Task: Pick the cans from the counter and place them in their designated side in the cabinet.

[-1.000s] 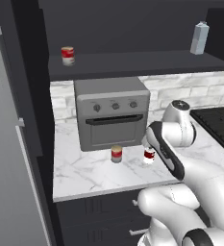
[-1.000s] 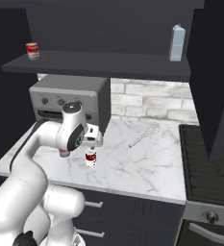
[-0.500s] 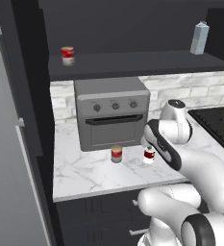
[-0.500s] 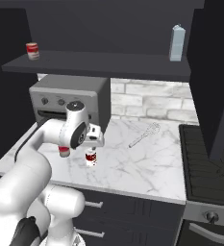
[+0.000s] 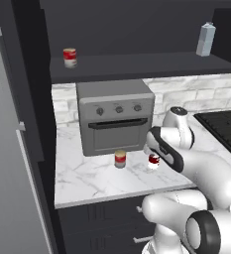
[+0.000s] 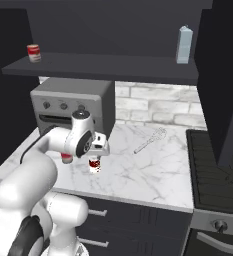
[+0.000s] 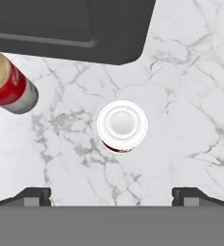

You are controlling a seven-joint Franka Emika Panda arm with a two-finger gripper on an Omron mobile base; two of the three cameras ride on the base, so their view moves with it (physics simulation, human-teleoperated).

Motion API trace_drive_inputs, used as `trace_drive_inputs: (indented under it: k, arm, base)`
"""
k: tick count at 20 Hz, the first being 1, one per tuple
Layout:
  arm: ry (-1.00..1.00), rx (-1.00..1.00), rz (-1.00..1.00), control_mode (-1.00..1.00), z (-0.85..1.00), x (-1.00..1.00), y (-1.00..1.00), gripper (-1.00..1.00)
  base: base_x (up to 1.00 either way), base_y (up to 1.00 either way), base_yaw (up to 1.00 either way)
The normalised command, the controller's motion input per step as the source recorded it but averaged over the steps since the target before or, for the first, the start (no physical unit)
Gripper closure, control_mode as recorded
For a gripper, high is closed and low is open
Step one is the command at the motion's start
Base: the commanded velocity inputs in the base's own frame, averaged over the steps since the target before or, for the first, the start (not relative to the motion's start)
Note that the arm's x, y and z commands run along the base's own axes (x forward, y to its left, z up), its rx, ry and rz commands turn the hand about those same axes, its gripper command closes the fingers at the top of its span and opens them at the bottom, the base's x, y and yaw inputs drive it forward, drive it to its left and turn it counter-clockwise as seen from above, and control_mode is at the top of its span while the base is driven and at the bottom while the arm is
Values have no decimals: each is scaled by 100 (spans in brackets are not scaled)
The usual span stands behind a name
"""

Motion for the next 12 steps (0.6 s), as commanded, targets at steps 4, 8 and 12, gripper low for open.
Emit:
trace_drive_inputs:
  k: [4,8,12]
  arm:
    - [0,0,0,-100,-20,16,0,-100]
    - [0,0,0,-100,-16,20,0,-100]
    - [0,0,0,-100,-13,20,0,-100]
  base:
    - [0,0,0]
    - [0,0,0]
    - [0,0,0]
